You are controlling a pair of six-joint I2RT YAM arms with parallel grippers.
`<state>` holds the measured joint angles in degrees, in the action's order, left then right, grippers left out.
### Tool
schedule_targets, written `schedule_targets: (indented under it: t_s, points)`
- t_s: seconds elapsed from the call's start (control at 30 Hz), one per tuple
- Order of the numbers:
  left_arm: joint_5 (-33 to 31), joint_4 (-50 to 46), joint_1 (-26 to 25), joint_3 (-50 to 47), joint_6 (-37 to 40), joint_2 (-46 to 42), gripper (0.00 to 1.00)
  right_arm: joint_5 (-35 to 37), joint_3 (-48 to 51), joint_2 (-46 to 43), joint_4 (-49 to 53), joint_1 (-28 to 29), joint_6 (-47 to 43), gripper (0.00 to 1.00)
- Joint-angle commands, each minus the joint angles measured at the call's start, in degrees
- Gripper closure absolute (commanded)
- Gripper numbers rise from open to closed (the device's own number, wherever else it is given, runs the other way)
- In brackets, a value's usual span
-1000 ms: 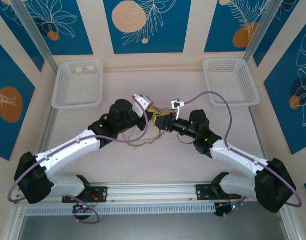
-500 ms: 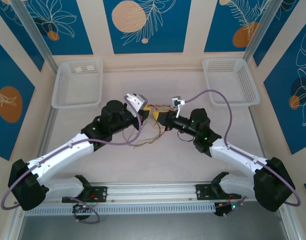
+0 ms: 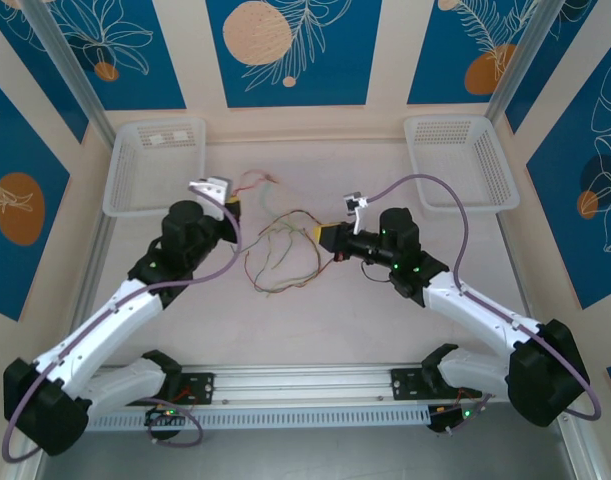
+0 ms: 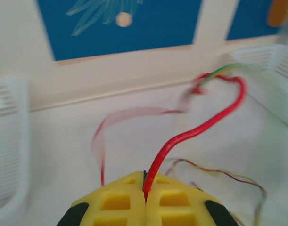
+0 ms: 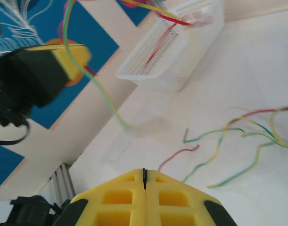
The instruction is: Untangle the cables
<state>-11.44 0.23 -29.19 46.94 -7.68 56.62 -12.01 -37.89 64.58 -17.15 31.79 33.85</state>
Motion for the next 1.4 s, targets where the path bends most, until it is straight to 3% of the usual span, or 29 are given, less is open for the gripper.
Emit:
schedule_targets:
  t_s: [0.0,0.23,0.3,0.47,0.6,0.73,0.87,1.23,1.33,1.37]
  points:
    - [-4.7,-2.0,2.1,-1.3,-2.3,-3.4,1.00,1.7,2.2,-1.7,2.9,-2.1,2.0,1.00]
    - [2.0,-1.3,3.5,-2.2,-0.2,-5.2,1.00,-0.4,1.9,-3.7,1.7,-5.6,3.8,0.99]
    - [6.4,0.1,3.4,-2.0,0.5,-4.6,1.00,-2.3,-1.3,-2.8,3.6,-3.5,0.3,0.80]
    - [15.6,3.3,3.4,-1.5,-0.5,-1.9,1.00,-1.3,-3.9,-1.3,-0.9,2.9,-6.4,0.59]
    - [20.8,5.1,3.3,-1.1,-2.4,0.4,1.00,-1.0,-5.3,1.0,-8.6,6.2,-6.6,0.46]
    - [23.4,7.5,3.1,-1.7,-3.7,1.4,1.00,-5.6,-10.5,7.6,-11.5,7.4,-4.5,0.41]
    - [26.0,8.6,2.6,-1.6,-3.9,2.3,1.00,-5.2,-11.2,12.4,-17.2,8.5,-4.2,0.33]
    - [31.1,10.1,1.0,-1.4,-3.1,1.8,1.00,-15.0,-14.8,26.2,-31.0,8.0,-3.8,0.27]
    - [32.3,10.8,0.6,-1.5,-3.1,1.6,1.00,-17.6,-15.4,29.1,-34.4,7.5,-3.9,0.32]
    - [32.4,10.8,0.5,-1.4,-3.1,1.6,1.00,-18.2,-15.6,30.0,-35.6,7.3,-3.6,0.39]
